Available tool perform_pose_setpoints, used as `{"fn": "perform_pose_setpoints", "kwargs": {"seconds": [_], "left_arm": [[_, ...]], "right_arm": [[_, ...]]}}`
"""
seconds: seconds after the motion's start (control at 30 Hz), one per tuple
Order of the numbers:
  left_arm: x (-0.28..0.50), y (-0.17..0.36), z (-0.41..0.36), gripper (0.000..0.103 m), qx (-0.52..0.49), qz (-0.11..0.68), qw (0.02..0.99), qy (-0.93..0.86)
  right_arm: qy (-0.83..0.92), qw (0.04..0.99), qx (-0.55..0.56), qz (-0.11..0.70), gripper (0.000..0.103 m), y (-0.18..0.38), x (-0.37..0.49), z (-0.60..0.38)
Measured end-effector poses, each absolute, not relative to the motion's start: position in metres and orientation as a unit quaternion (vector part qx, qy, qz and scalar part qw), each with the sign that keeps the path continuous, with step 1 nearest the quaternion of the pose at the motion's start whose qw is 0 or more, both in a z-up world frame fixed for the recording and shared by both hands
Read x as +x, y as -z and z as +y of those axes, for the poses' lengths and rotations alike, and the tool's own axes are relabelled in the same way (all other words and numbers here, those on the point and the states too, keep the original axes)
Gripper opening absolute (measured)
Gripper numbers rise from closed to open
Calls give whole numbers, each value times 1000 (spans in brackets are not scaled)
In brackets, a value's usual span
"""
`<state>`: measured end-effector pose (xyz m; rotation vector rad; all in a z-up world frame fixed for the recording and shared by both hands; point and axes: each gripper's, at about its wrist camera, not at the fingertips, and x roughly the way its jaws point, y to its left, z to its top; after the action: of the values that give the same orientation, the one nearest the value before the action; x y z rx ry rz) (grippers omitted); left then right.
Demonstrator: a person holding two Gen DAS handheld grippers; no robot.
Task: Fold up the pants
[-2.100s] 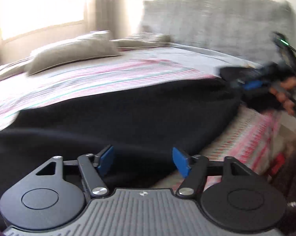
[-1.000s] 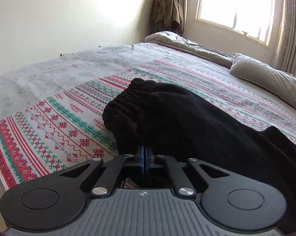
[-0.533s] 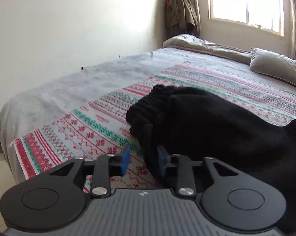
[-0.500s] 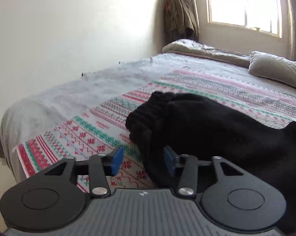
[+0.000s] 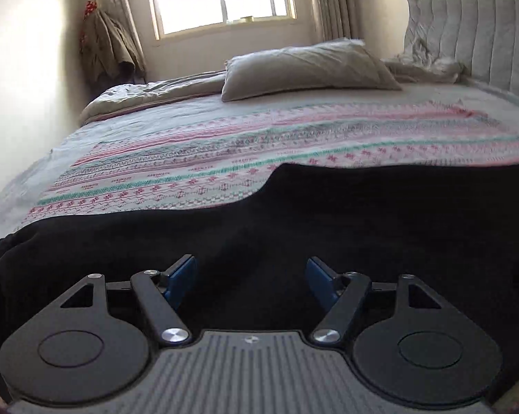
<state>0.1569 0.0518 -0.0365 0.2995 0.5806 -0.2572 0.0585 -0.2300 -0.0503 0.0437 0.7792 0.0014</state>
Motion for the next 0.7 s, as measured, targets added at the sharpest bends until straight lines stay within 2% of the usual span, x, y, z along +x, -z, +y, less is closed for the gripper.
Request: {"fn": "perform_pose_setpoints", "kwargs": {"seconds": [0.07, 0.1, 0.17, 0.33, 0.37, 0.43, 0.7], "left_arm": [[161, 52, 54, 86, 173, 287, 935, 113], [160, 55, 61, 94, 167, 279, 939, 114], [161, 55, 77, 103, 146, 287, 942, 96], [167, 52, 116, 103, 76, 329, 940, 51], [165, 52, 121, 103, 71, 330, 940, 47], [162, 48, 123, 103, 67, 327, 942, 38], [138, 23, 89, 103, 36, 287, 951, 109]], "right_arm": [[10, 917, 25, 399, 85, 59, 60, -237], [9, 918, 22, 395, 86, 61, 56, -240], [6, 918, 18, 395, 87, 60, 47, -248], [13, 917, 15, 398, 88, 61, 15, -273], [19, 916, 10, 400, 91, 61, 9, -276], [41, 912, 11, 407, 94, 61, -1, -286], [132, 912, 72, 383, 95, 45, -30, -322]]}}
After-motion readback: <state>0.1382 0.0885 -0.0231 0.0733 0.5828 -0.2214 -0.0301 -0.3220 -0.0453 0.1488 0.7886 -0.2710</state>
